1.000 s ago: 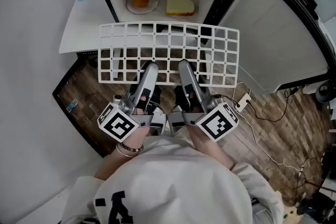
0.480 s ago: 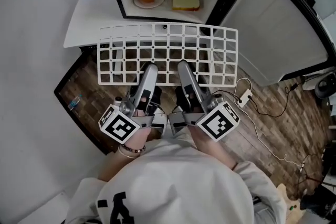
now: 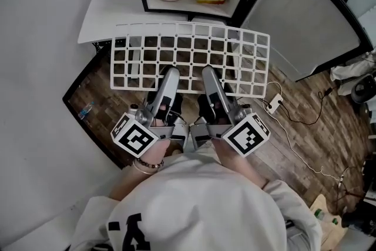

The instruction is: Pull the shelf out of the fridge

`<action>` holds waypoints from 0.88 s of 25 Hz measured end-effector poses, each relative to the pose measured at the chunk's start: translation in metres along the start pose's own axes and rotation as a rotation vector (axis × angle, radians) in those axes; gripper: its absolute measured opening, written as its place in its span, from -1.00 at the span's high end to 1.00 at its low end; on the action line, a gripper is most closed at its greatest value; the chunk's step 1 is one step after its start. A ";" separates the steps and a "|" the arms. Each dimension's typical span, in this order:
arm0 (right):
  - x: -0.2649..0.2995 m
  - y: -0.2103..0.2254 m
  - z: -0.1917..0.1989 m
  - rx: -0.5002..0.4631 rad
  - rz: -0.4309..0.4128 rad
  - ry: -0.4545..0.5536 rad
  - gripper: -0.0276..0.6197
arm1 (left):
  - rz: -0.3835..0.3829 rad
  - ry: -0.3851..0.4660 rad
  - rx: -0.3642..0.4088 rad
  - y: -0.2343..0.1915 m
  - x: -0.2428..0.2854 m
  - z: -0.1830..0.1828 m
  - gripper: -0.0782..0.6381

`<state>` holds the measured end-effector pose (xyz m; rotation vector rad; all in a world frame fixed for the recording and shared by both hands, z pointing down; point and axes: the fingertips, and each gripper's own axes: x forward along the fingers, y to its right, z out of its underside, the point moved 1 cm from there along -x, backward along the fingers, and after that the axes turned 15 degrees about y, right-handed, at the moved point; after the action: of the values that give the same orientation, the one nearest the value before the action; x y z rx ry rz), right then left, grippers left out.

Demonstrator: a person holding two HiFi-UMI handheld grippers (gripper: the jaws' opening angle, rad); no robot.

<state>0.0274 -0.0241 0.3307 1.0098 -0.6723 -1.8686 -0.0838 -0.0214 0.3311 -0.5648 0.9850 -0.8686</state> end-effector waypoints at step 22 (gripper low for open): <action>-0.089 -0.057 0.019 -0.021 0.013 0.043 0.67 | 0.033 -0.035 -0.036 0.049 -0.089 -0.011 0.58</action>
<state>0.0111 0.0823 0.3304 1.0269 -0.6309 -1.8345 -0.1000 0.0790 0.3317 -0.5905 0.9774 -0.8104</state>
